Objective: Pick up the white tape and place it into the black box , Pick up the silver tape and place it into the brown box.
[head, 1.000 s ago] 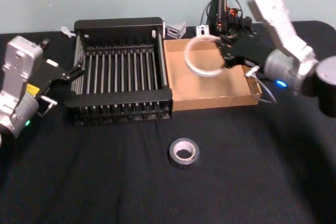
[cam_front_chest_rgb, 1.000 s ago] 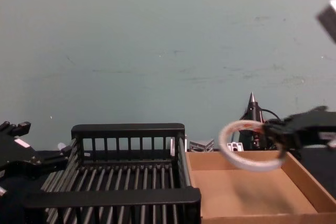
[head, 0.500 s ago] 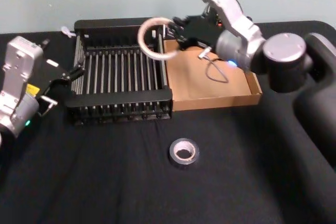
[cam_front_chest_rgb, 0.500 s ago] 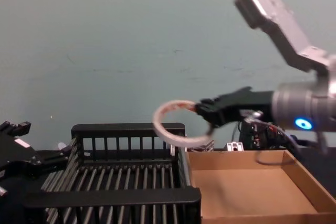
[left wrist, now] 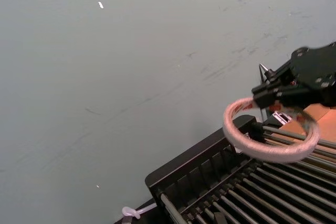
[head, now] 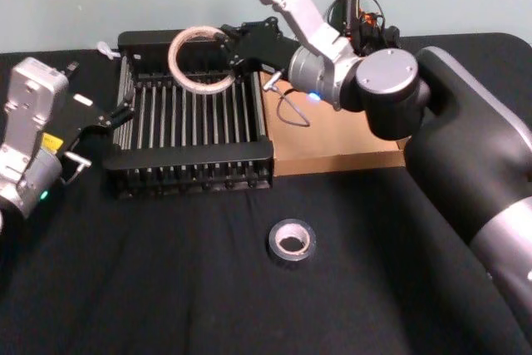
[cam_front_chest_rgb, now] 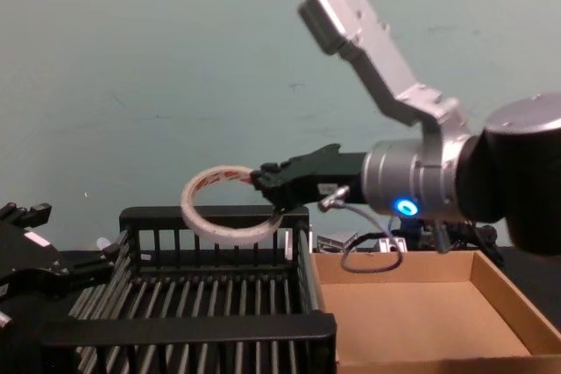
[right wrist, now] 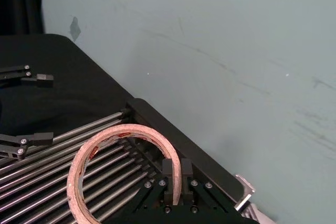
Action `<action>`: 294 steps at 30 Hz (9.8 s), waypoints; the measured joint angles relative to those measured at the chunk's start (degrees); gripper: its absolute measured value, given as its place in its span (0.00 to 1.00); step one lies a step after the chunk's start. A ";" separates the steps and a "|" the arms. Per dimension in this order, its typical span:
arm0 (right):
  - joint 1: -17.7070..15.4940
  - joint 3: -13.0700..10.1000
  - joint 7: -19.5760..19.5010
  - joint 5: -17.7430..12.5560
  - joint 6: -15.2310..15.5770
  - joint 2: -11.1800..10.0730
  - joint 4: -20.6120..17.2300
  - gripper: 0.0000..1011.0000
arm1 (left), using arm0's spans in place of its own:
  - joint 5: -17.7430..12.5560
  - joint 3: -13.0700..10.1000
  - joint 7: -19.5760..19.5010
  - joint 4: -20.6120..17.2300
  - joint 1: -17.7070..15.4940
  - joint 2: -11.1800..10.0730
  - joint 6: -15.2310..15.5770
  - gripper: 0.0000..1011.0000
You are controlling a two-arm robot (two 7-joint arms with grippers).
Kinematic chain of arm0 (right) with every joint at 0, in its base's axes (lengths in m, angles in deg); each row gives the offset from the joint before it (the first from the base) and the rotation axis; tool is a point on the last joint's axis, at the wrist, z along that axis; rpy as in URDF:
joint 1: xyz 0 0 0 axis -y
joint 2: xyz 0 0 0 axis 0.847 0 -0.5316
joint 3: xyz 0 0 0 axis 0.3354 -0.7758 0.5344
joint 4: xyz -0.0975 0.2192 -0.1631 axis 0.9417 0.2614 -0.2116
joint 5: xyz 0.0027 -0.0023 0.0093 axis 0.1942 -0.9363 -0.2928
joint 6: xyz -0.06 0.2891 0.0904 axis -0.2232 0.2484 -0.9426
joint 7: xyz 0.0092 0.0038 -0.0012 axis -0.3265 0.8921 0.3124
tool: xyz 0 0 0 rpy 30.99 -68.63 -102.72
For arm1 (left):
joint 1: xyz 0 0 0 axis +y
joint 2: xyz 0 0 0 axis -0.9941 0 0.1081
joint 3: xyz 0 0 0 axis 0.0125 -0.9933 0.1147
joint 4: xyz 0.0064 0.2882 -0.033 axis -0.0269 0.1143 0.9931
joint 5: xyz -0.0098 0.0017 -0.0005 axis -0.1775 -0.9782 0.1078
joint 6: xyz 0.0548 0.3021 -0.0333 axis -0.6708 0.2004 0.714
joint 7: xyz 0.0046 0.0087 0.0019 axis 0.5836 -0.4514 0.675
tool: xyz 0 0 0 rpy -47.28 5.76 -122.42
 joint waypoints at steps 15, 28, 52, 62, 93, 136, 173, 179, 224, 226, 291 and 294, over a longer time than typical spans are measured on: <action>1.80 0.96 -0.60 2.48 -3.59 3.47 9.92 0.09 | 0.00 0.00 0.00 0.00 0.00 0.00 0.00 0.99; 1.78 0.97 -0.59 2.78 -3.66 3.54 10.10 0.09 | 0.00 0.00 0.00 0.00 0.00 0.00 0.00 0.99; 1.75 0.96 -0.59 2.55 -3.61 3.47 9.90 0.79 | 0.00 0.00 0.00 0.00 0.00 0.00 0.00 0.99; 1.74 0.96 -0.59 2.51 -3.57 3.47 9.88 0.99 | 0.00 0.00 0.00 0.00 0.00 0.00 0.00 0.99; -14.23 -7.79 1.82 -6.23 8.68 -11.50 -24.03 0.99 | 0.00 0.00 0.00 0.00 0.00 0.00 0.00 0.99; -35.55 -5.75 1.21 -9.44 26.48 -26.33 -46.13 0.99 | 0.00 0.00 0.00 0.00 0.00 0.00 0.00 0.99; -31.99 -2.89 3.50 -4.60 29.07 -21.88 -40.54 0.99 | 0.00 0.00 0.00 0.00 0.00 0.00 0.00 0.99; -31.97 -2.87 3.53 -4.53 29.10 -21.88 -40.49 0.99 | 0.00 0.00 0.00 0.00 0.00 0.00 0.00 0.99; -32.17 -3.20 4.17 -5.13 28.38 -22.26 -40.94 0.15 | 0.00 0.00 0.00 0.00 0.00 0.00 0.00 0.99; -32.33 -3.57 4.76 -5.66 27.78 -22.63 -41.45 0.15 | 0.00 0.00 0.00 0.00 0.00 0.00 0.00 0.99; -5.05 -10.31 -11.61 -1.35 22.90 -1.83 -1.70 0.15 | 0.00 0.00 0.00 0.00 0.00 0.00 0.00 0.99; -5.05 -10.29 -11.61 -1.36 22.91 -1.84 -1.76 0.18 | 0.00 0.00 0.00 0.00 0.00 0.00 0.00 0.99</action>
